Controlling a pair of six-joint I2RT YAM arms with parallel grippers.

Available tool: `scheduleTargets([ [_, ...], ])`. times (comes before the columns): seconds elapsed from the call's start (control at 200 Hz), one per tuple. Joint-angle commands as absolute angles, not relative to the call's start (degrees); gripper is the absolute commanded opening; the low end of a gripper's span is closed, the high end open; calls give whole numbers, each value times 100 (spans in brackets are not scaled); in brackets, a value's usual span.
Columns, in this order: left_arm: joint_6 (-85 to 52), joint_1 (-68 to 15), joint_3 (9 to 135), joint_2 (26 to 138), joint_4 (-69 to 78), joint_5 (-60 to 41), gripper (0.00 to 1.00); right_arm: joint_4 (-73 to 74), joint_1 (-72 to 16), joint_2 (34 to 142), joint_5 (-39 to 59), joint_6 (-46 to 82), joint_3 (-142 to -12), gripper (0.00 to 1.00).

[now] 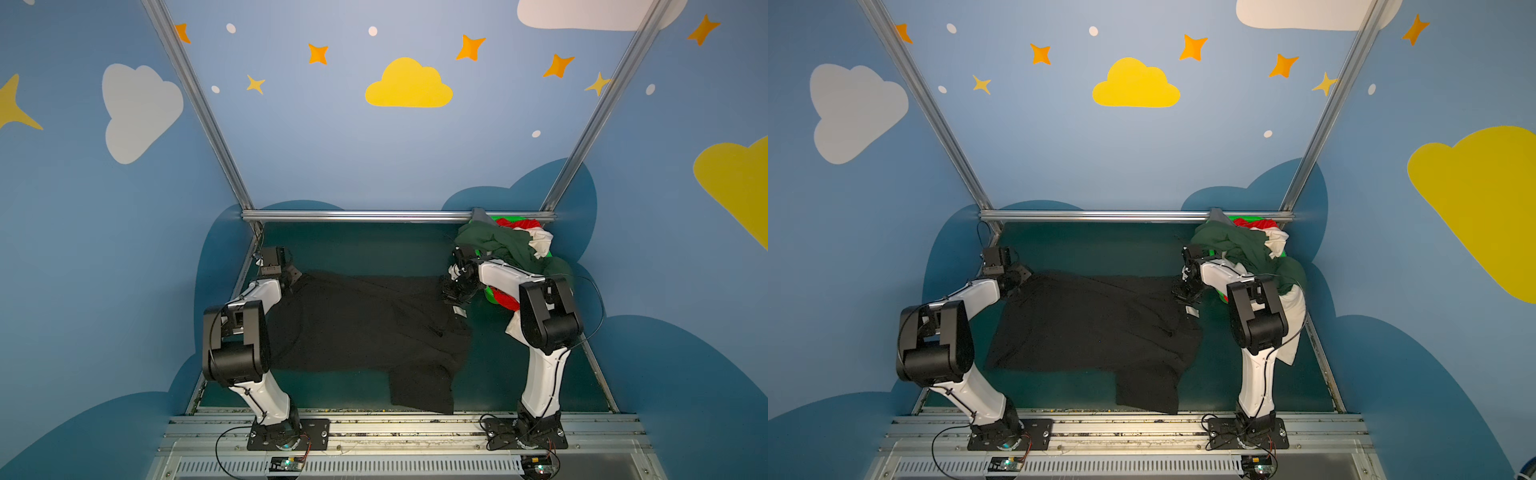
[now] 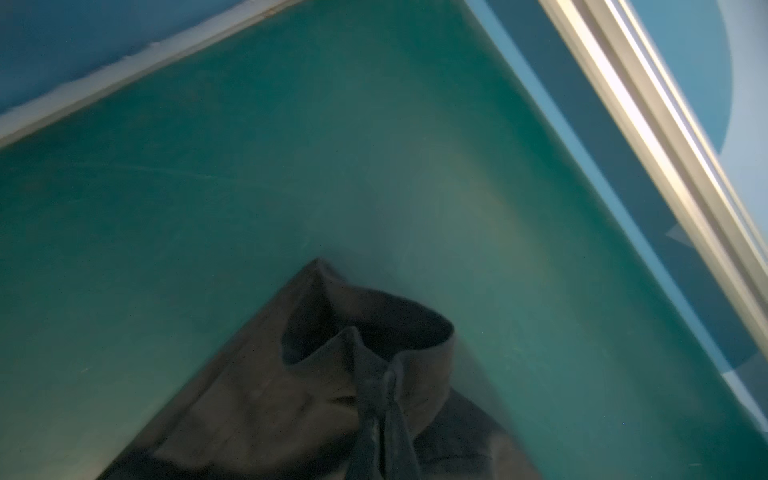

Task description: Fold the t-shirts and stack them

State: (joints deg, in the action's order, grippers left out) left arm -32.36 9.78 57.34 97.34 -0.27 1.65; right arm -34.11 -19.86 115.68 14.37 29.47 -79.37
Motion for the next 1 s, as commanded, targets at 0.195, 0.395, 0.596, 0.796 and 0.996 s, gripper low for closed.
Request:
scheduleTargets([
  [0.195,-3363,978,5522,9405,87,1231,4,-3823,-1960,11619,1187,2839,-7850,29],
  [0.395,-3606,973,5228,9160,24,1551,4,-3878,-1917,11634,1133,2784,-7881,29],
  [0.596,-3796,940,4575,8633,216,1632,4,-3875,-1917,11680,1196,2786,-7901,29],
  [0.796,-4180,930,4709,8619,-633,1985,9,-3911,-1920,11719,1186,2752,-7992,29],
  [0.996,-4886,932,4925,8208,-1591,2952,36,-3946,-1921,11760,1169,2751,-8084,29],
])
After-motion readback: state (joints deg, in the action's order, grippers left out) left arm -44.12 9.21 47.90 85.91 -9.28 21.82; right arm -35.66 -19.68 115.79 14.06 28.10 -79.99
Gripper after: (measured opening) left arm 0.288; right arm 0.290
